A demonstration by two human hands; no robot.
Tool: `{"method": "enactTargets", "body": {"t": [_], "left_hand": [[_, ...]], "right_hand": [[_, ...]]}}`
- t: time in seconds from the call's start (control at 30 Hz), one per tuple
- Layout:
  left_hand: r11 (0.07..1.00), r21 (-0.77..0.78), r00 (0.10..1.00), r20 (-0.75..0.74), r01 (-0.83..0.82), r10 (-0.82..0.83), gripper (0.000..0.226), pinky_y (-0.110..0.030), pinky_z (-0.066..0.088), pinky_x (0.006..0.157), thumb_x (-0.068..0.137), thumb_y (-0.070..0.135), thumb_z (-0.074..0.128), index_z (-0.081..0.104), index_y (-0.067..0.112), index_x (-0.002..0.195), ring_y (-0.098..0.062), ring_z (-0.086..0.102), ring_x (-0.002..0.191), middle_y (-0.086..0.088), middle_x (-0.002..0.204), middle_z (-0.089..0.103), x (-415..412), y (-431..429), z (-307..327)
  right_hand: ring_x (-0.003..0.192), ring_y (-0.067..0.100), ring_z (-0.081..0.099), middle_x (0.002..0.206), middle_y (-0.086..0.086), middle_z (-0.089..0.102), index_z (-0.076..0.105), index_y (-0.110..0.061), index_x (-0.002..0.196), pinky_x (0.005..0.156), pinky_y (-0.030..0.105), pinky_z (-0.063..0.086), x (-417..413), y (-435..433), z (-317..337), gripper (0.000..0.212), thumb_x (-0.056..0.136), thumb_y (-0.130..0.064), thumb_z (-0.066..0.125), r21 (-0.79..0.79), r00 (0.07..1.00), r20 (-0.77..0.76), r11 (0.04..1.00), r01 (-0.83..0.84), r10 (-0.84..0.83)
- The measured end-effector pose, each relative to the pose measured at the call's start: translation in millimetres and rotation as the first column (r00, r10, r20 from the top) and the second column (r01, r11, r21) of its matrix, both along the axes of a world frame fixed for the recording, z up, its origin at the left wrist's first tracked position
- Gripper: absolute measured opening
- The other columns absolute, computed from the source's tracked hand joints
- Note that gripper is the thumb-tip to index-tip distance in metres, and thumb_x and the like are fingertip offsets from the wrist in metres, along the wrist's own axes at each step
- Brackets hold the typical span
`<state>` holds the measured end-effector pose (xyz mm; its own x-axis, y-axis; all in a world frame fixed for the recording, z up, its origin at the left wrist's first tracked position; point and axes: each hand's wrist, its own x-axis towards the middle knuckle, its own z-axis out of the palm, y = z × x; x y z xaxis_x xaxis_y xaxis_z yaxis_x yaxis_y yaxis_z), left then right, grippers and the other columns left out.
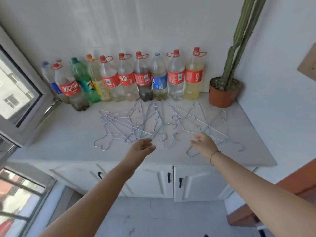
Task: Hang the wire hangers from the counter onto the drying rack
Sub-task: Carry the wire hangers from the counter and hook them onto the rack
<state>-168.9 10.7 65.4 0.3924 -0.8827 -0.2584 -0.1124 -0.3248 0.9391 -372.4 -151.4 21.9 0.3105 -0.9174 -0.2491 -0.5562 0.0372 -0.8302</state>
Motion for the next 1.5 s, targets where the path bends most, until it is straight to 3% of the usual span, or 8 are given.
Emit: {"method": "enactTargets", "body": {"t": [0.2,0.37,0.43,0.5,0.7,1.0,1.13,1.5], "left_hand": [[0.998,0.059,1.000,-0.012,0.025,-0.024,0.032,-0.018,0.039,0.079,0.086,0.024,0.065,0.057,0.021,0.117,-0.009,0.057,0.105,0.003,0.113,0.062,8,-65,-27],[0.993,0.116,0.999,-0.013,0.034,-0.032,0.034,-0.019,0.041,0.079,0.086,0.026,0.065,0.056,0.019,0.119,-0.012,0.057,0.104,0.000,0.113,0.062,6,-132,-49],[0.986,0.164,1.000,-0.006,0.030,-0.030,0.038,-0.024,0.040,0.087,0.086,0.028,0.065,0.056,0.017,0.121,-0.015,0.057,0.106,-0.001,0.115,0.061,5,-160,-61],[0.977,0.211,1.000,-0.018,0.019,-0.016,0.042,-0.028,0.041,0.091,0.086,0.027,0.065,0.054,0.014,0.125,-0.016,0.057,0.107,-0.004,0.117,0.059,3,-187,-74],[0.948,0.308,0.990,-0.082,-0.082,0.112,0.051,-0.025,0.038,0.089,0.084,0.021,0.067,0.051,0.007,0.130,-0.019,0.055,0.107,-0.009,0.121,0.057,-7,-245,-111],[0.920,0.364,0.969,-0.133,-0.149,0.209,0.046,-0.022,0.045,0.079,0.083,0.022,0.068,0.054,0.009,0.125,-0.015,0.057,0.087,-0.005,0.106,0.060,-13,-283,-132],[0.916,0.369,0.950,-0.196,-0.157,0.242,0.036,-0.018,0.039,0.059,0.085,0.020,0.066,0.057,0.010,0.118,-0.011,0.050,0.070,-0.003,0.094,0.056,-8,-293,-124],[0.928,0.342,0.935,-0.259,-0.147,0.243,0.027,-0.023,0.039,0.060,0.090,0.031,0.057,0.063,0.011,0.107,-0.013,0.049,0.066,-0.001,0.085,0.058,11,-299,-80]], "right_hand": [[0.092,0.018,0.054,0.100,0.004,0.060,0.060,-0.008,0.109,0.081,0.024,0.039,8,-51,-23,0.029,0.082,-0.019,0.065,0.058,0.999,-0.013,0.997,0.046,-0.046],[0.071,0.019,0.042,0.067,0.004,0.043,0.046,-0.014,0.069,0.059,0.025,0.029,28,-109,-35,0.020,0.080,-0.014,0.062,0.058,0.999,-0.047,0.998,0.005,-0.003],[0.068,0.037,0.043,0.072,0.028,0.045,0.049,0.004,0.071,0.061,0.032,0.037,36,-131,-41,0.021,0.079,-0.012,0.061,0.088,0.997,-0.069,0.996,-0.013,0.019],[0.093,0.051,0.052,0.100,0.040,0.053,0.051,0.021,0.094,0.083,0.047,0.047,43,-151,-50,0.037,0.079,-0.012,0.062,0.157,0.998,-0.047,0.987,-0.041,0.049],[0.103,0.017,0.058,0.114,0.005,0.063,0.058,-0.011,0.112,0.087,0.024,0.043,63,-191,-71,0.034,0.080,-0.021,0.064,0.293,0.988,0.051,0.944,-0.152,0.143],[0.100,0.017,0.059,0.108,0.006,0.064,0.060,-0.015,0.101,0.091,0.031,0.046,75,-227,-89,0.022,0.080,-0.017,0.067,0.338,0.980,0.143,0.924,-0.181,0.140],[0.088,0.014,0.059,0.106,0.007,0.066,0.062,-0.019,0.094,0.075,0.022,0.044,74,-234,-82,0.013,0.082,-0.016,0.065,0.289,0.971,0.207,0.941,-0.175,0.117],[0.083,0.012,0.066,0.091,0.004,0.071,0.067,-0.012,0.087,0.077,0.024,0.049,80,-223,-25,0.013,0.088,-0.010,0.055,0.212,0.877,0.457,0.939,-0.270,0.149]]}}
